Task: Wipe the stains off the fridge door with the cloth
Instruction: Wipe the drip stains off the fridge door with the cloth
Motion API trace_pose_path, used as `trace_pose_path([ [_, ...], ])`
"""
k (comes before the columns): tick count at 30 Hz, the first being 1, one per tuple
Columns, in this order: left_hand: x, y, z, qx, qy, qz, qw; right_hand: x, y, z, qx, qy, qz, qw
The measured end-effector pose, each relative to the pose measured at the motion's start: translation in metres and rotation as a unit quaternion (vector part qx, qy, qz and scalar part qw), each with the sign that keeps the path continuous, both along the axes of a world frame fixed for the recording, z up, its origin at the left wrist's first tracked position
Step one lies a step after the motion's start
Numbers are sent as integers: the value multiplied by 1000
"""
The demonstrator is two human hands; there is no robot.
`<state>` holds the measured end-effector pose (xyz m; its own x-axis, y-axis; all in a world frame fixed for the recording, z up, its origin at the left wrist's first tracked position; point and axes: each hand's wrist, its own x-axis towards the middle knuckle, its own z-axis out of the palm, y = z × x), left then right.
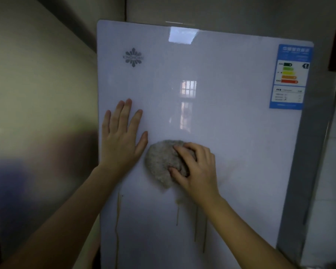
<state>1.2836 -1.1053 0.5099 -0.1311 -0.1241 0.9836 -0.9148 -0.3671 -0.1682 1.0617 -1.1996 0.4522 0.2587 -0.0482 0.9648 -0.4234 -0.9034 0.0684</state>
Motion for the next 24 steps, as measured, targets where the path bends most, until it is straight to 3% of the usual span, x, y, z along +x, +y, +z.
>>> trace_pose_path([
  [4, -6, -5, 10, -3, -34, 2, 999, -24, -11, 3, -5, -1, -19, 1000],
  [9, -4, -12, 19, 13, -61, -14, 998, -41, -22, 11, 74, -129, -29, 988],
  [11, -3, -16, 18, 5, -61, -21, 998, -29, -15, 9, 88, -142, -21, 986],
  [17, 4, -19, 17, -2, -72, -30, 997, -4, -3, -19, -43, 59, -4, 997],
  [24, 2, -21, 15, -6, -69, -33, 997, -6, -9, -8, 59, -122, -15, 991],
])
